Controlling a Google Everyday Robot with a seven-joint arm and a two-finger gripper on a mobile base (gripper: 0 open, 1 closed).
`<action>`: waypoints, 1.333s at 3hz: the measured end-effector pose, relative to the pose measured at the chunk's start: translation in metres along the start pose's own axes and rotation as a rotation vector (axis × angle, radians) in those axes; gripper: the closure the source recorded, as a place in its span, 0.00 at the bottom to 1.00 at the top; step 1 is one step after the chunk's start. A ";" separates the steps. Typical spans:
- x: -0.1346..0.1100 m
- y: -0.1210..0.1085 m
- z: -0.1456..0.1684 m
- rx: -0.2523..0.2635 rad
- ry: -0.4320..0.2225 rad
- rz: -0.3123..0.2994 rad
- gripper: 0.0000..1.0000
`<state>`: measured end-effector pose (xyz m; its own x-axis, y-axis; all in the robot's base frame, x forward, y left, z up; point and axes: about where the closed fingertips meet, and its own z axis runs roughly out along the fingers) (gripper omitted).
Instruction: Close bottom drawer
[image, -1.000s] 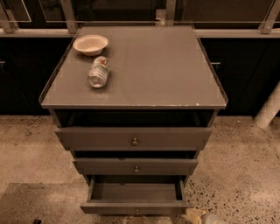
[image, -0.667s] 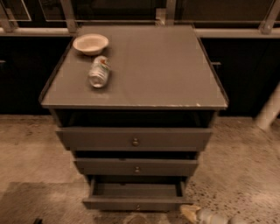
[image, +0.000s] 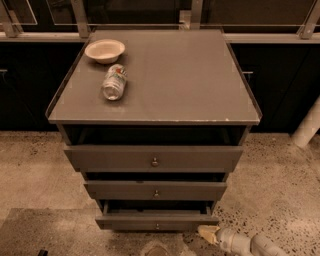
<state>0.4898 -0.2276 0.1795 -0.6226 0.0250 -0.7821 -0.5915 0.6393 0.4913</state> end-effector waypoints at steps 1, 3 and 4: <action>-0.042 0.005 0.025 -0.053 -0.039 -0.083 1.00; -0.092 0.010 0.053 -0.108 -0.070 -0.176 1.00; -0.096 0.011 0.039 -0.072 -0.052 -0.164 1.00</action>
Offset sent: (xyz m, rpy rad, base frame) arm 0.0962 0.0480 0.0788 0.0231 -0.2515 0.1185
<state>0.5632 -0.1930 0.2449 -0.4890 -0.0342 -0.8716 -0.7190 0.5815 0.3806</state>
